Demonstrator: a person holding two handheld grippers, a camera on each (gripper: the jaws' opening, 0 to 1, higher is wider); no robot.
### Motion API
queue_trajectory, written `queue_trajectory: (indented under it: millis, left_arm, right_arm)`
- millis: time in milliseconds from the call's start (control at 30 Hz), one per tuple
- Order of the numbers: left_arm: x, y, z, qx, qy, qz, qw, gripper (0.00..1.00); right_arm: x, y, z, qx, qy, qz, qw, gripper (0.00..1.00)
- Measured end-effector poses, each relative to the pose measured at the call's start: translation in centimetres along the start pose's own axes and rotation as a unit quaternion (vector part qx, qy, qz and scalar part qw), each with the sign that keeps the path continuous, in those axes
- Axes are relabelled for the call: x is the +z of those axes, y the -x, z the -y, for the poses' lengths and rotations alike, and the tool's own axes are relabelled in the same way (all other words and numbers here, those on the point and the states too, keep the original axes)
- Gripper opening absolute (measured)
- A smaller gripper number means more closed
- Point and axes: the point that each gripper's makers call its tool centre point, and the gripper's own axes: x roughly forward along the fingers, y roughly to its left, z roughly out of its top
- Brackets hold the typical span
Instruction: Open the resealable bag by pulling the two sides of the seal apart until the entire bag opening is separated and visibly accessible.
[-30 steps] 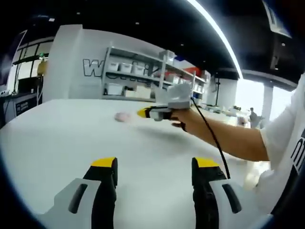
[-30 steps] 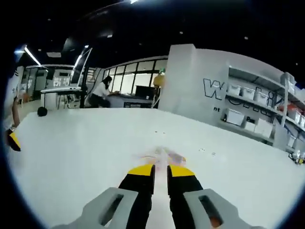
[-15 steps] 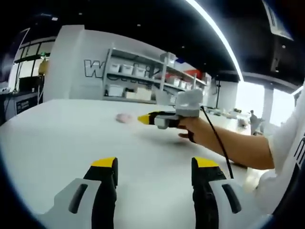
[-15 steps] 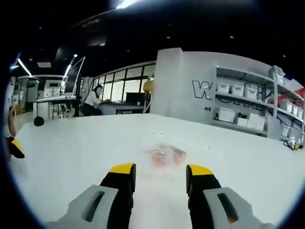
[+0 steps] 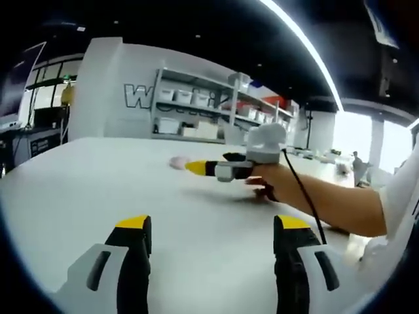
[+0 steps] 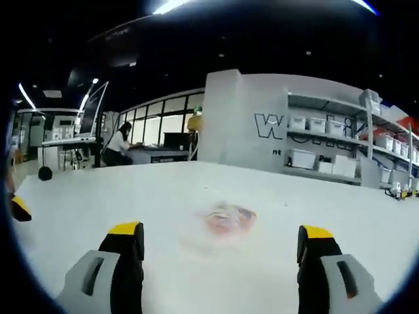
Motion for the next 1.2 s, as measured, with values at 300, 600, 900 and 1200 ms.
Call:
queue_trajectory:
  millis: [300,600,900,1200]
  left_arm:
    - [0.0,0.1,-0.1,0.004,-0.008,-0.004,1.0000,0.77]
    - [0.1,0.2,-0.4,0.010,-0.015,-0.004,0.9998,0.78]
    - [0.0,0.3,-0.3,0.007,-0.017,-0.007,0.9998,0.77]
    - [0.0,0.4,0.0,0.004,-0.016,-0.006,0.9999,0.77]
  right_arm:
    - [0.2,0.3,-0.2,0.005,0.004,-0.001,1.0000,0.99]
    - [0.5,1.3,-0.9,0.012,0.006,0.003,0.9999,0.97]
    - [0.8,2.0,-1.4,0.017,0.004,0.004,0.9998,0.93]
    - [1.0,3.2,-1.6,0.021,0.004,0.007,0.9997,0.89]
